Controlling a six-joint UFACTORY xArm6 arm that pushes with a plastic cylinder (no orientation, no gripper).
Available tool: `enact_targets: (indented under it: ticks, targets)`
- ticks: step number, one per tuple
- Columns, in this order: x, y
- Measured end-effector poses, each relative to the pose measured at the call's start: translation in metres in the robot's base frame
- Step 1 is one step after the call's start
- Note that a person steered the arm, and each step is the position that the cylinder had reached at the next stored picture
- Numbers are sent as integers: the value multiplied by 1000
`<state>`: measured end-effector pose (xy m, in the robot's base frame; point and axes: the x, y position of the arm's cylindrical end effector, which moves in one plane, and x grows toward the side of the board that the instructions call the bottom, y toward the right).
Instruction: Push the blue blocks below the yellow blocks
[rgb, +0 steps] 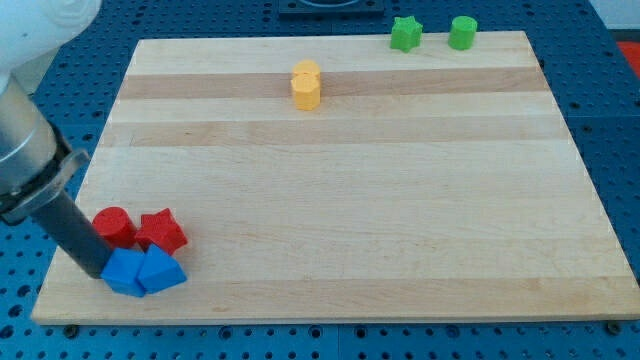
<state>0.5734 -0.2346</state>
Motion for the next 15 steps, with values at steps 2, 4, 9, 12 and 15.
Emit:
enact_targets:
  ticks: [2,4,9,12,15]
  targets:
    - [0,-36]
    - [17,-50]
    - [17,77]
    - [33,114]
    - [-32,147]
